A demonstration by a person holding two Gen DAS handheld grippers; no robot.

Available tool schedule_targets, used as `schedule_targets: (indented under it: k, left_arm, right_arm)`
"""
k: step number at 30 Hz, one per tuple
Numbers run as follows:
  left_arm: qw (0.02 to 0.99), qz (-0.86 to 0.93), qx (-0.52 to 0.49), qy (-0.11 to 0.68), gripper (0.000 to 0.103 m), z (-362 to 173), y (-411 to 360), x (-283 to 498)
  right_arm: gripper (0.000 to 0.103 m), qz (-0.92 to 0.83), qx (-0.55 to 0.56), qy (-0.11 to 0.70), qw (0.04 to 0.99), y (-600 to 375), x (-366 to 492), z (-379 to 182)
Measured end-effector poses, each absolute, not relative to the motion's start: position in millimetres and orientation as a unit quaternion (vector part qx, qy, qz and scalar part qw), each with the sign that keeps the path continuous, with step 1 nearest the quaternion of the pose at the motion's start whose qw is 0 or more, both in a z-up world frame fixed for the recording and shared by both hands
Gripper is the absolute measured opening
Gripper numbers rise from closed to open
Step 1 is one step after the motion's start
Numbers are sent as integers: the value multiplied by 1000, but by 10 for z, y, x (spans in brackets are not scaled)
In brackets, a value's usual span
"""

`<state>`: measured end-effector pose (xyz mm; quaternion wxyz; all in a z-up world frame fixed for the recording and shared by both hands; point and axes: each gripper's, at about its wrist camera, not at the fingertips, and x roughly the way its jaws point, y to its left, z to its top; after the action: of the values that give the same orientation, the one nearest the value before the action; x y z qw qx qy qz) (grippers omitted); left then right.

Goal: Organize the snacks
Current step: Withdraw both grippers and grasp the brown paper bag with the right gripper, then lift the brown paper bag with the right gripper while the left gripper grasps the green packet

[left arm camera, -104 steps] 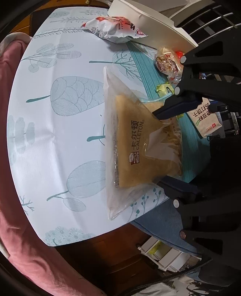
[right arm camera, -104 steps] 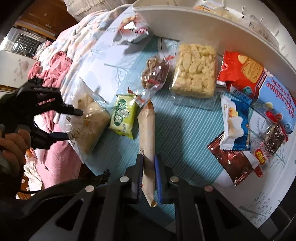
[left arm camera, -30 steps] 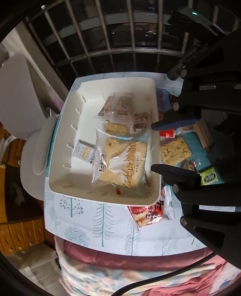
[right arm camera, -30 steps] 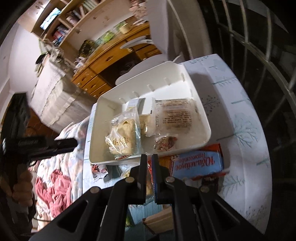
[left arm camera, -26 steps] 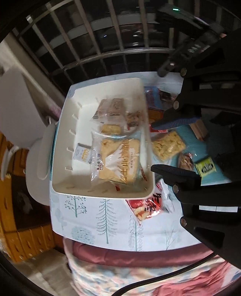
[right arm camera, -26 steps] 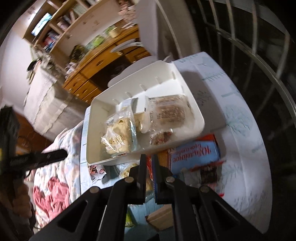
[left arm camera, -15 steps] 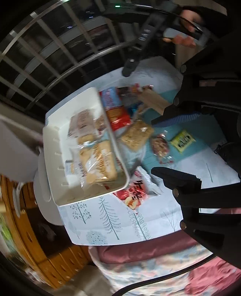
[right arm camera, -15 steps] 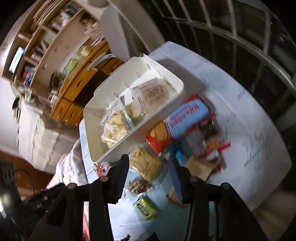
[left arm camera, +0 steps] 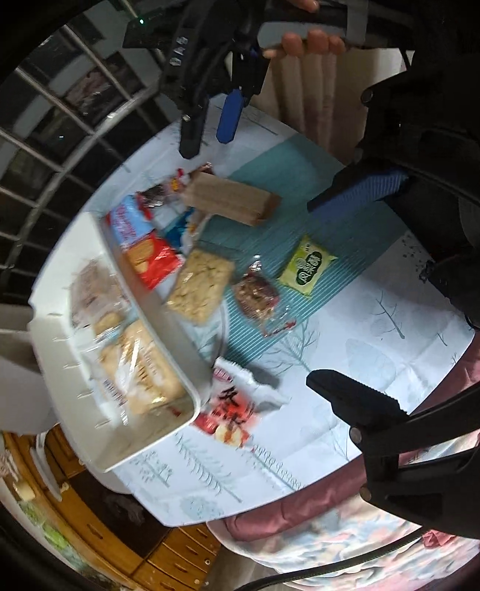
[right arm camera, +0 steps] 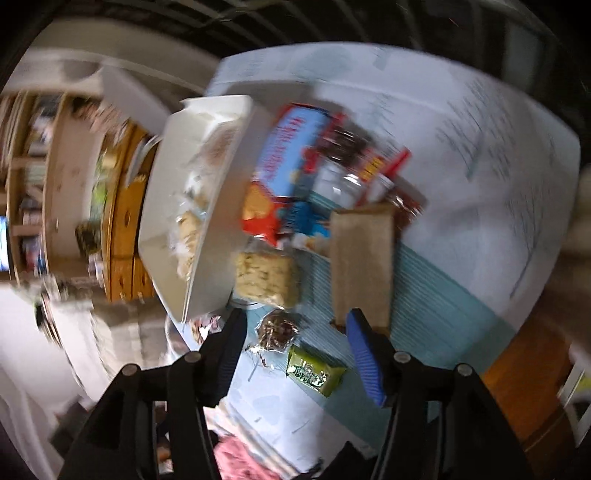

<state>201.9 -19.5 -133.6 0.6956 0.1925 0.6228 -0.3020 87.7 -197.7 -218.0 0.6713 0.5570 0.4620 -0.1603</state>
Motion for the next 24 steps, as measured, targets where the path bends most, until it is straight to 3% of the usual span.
schedule_targets:
  k: [12,24]
  left_arm:
    - [624,-262,237,697,83,-2247,-615,1906]
    - [578,-203,215,761,83,-2898,-805,1927]
  right_arm:
    - [57,-224,644,490,544,-2173,835,-2870]
    - [57,-238,617,558,501,-2145,1202,-3178]
